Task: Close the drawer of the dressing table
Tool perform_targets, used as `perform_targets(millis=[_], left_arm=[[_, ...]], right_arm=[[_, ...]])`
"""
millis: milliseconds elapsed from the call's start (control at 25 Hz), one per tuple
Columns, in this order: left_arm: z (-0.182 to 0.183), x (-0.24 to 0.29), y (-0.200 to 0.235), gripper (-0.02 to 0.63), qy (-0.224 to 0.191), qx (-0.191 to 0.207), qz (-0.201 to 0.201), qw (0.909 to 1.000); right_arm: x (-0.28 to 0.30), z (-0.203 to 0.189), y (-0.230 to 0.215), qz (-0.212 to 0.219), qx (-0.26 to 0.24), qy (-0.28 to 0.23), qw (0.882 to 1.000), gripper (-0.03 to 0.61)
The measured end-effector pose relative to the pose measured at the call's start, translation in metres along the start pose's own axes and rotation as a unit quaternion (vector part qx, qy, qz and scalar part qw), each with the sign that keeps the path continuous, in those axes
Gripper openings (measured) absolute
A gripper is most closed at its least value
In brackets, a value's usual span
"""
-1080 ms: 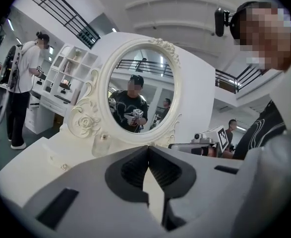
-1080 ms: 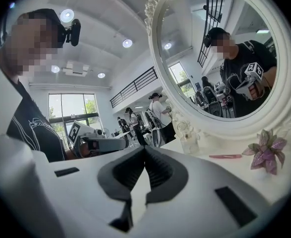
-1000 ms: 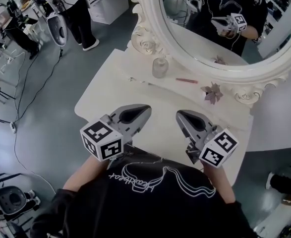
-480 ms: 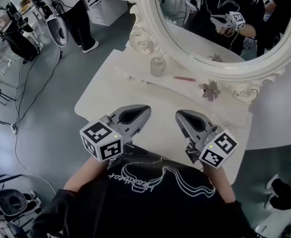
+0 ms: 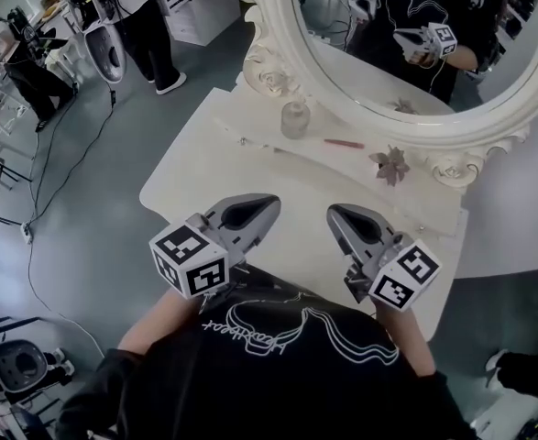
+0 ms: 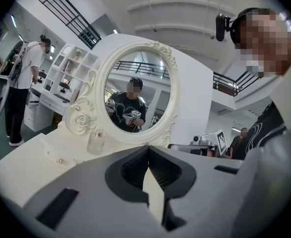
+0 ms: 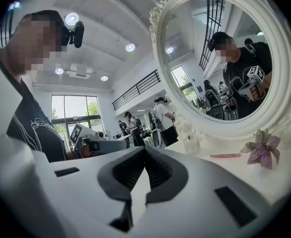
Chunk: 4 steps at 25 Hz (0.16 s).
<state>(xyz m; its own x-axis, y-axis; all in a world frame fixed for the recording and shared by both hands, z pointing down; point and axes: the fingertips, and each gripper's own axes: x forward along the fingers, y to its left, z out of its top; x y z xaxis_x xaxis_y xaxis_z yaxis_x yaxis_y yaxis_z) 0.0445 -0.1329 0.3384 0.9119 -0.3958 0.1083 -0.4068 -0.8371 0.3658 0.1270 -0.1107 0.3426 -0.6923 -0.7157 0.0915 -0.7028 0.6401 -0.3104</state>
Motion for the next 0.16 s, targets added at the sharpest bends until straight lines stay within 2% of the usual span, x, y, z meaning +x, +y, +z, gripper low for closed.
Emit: perform_targets(millis=[160], left_arm=[[-0.0034,-0.0003,0.0,0.005,0.002,0.0,0.003,1.0]], right_arm=[[-0.0026,-0.0005,0.0005,0.0,-0.001,-0.002,1.0,0.003]])
